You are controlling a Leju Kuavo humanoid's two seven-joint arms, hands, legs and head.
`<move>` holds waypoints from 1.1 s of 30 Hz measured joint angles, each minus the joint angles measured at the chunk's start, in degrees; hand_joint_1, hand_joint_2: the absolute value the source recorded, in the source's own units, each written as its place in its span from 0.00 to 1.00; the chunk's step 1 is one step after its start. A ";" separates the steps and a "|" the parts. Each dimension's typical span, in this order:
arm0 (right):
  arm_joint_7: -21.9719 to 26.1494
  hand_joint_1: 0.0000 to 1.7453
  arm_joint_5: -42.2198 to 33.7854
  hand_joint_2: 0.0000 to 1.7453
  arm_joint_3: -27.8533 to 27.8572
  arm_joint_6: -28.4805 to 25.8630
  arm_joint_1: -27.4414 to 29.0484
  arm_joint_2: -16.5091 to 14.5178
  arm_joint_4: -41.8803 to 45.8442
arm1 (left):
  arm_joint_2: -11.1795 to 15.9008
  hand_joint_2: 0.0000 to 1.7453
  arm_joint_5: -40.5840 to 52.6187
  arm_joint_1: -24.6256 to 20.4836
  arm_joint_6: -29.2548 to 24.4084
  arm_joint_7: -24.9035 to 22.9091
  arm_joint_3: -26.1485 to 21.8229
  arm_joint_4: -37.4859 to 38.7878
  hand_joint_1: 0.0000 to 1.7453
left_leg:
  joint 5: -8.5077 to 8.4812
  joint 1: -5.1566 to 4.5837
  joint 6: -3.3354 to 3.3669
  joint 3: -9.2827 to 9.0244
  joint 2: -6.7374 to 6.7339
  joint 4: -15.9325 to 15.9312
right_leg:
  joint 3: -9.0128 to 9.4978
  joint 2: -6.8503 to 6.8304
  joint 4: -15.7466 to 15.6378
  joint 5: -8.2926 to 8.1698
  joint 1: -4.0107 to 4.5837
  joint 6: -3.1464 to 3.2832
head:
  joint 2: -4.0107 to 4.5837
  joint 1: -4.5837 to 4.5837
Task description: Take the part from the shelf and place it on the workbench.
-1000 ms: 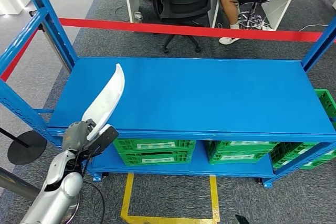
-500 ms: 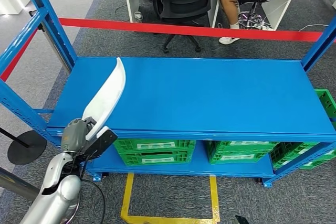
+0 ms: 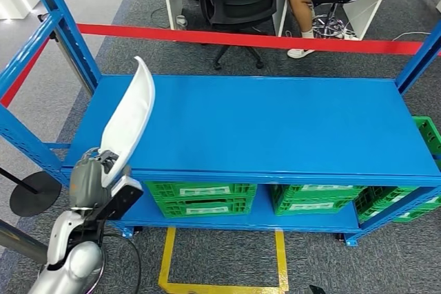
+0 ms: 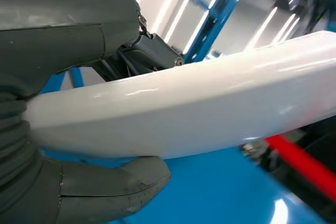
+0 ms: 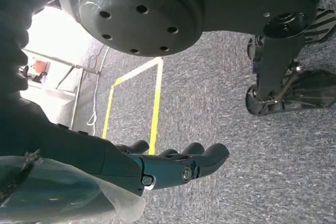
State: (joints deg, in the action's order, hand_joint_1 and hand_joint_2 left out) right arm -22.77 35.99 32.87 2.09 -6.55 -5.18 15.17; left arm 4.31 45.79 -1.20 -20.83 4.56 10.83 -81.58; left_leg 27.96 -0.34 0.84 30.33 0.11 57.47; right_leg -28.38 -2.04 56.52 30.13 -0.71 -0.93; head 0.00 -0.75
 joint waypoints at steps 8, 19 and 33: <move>0.00 0.00 -0.69 1.00 0.96 -0.76 1.09 0.00 0.00 | -0.41 1.00 -3.96 7.62 -2.89 4.04 3.07 -11.00 1.00 | 0.06 -0.05 0.03 0.06 -0.01 0.03 | -0.06 0.03 -0.04 0.01 -0.08 -0.02 | 0.00 -0.01; 0.00 0.00 -1.03 1.00 3.42 -1.27 2.75 0.00 0.00 | -0.67 1.00 -7.17 15.62 -12.79 8.67 10.46 -21.26 1.00 | 0.47 -0.47 0.83 0.20 0.00 0.60 | 0.08 -0.04 -0.10 -0.03 -0.52 -0.81 | 0.00 -0.03; 0.01 0.00 0.11 1.00 5.17 1.68 3.22 0.12 0.00 | -0.24 1.00 -11.65 15.95 -16.66 11.86 16.92 -23.00 1.00 | -1.74 -0.11 1.72 1.39 0.20 -0.23 | 0.13 2.05 1.69 0.39 -0.48 -1.66 | 0.00 0.51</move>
State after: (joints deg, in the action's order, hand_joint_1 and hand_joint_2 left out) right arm -22.77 36.10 38.03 3.77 -3.33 -5.06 15.17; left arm 4.07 34.15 14.75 -37.48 16.41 27.75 -104.57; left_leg 26.22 -0.45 2.56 31.72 0.31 57.24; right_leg -28.25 0.02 58.21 30.52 -1.19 -2.59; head 0.00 -0.24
